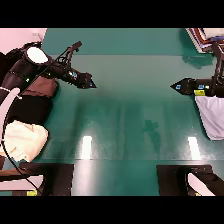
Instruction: Fold the shirts.
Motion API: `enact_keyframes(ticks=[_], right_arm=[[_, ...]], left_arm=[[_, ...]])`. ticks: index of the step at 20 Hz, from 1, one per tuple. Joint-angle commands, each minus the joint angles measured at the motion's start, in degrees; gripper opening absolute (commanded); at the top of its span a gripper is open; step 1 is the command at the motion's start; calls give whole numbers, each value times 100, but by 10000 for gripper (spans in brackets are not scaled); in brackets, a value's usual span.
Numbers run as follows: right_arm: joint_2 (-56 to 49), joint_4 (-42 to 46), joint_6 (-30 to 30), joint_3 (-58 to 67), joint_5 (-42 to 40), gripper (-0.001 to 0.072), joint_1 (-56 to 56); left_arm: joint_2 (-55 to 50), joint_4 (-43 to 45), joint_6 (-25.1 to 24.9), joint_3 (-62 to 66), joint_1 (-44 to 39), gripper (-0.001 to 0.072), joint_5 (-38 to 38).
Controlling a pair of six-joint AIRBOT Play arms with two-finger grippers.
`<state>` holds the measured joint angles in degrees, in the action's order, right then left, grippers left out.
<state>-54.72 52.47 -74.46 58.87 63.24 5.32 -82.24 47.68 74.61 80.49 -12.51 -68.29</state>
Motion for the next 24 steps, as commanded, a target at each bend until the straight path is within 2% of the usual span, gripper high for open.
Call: enact_keyframes(ticks=[1, 2, 3, 5, 7, 9, 11, 17, 19, 24], right_arm=[[4, 0, -4, 0, 33, 17, 4], [4, 0, -4, 0, 31, 17, 4], [4, 0, -4, 0, 31, 17, 4], [4, -2, -4, 0, 15, 17, 4], [4, -2, -7, 0, -24, 17, 4], [4, -4, -9, 0, -31, 17, 4], [4, -4, -7, 0, -50, 17, 4], [4, -44, -11, 0, -483, 17, 4], [4, -46, -11, -2, -479, 17, 4], [4, -46, -258, -2, -481, 17, 4]], left_arm=[[-2, -144, 33, -2, 0, 36, 109], [-2, -125, 33, -2, 0, 37, 238], [0, -17, 15, 0, 22, 68, 334], [-2, 901, 59, 85, 140, 720, 483], [-2, 2247, 256, 240, 310, 710, 632], [-2, 3939, 892, 365, 601, 710, 776], [-15, 4896, 1447, 365, 1058, 709, 938], [-649, 4944, 1657, 348, 2459, 709, 1099], [-955, 4883, 1965, 326, 2712, 709, 1228], [-1261, 4535, 1996, 332, 2885, 707, 1530]])
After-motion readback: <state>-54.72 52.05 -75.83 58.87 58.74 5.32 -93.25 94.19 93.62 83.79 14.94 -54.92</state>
